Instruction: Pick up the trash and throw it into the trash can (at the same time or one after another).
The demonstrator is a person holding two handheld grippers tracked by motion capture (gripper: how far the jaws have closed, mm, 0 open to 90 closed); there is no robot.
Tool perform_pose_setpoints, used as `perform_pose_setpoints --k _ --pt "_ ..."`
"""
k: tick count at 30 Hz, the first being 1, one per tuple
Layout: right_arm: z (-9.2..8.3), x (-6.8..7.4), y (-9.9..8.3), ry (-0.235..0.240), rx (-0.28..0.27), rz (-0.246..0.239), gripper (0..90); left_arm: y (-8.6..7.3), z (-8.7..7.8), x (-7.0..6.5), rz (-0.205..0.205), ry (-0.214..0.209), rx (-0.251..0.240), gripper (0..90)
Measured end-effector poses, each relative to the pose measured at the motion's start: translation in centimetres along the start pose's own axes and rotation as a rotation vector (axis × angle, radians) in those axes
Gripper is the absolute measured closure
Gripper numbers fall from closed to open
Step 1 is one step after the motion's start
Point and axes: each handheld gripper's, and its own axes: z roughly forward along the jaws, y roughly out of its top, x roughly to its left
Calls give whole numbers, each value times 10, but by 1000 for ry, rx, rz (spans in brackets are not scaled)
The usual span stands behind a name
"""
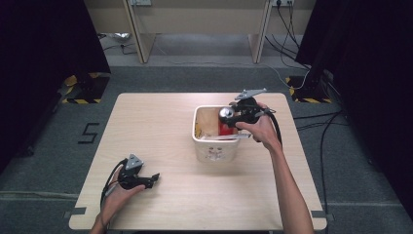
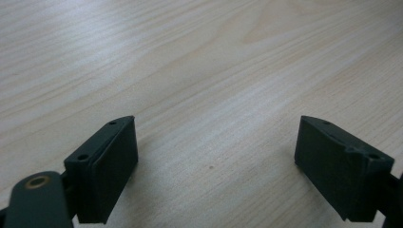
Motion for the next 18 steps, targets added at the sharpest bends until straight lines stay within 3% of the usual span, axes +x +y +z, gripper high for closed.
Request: perform_pose_setpoints --k 9,18 --pt "-16 -2 3 10 -52 22 204 0 0 0 1 -1 0 138" --pt "-35 -11 0 -37 -75 41 203 0 0 0 -1 -1 -1 138"
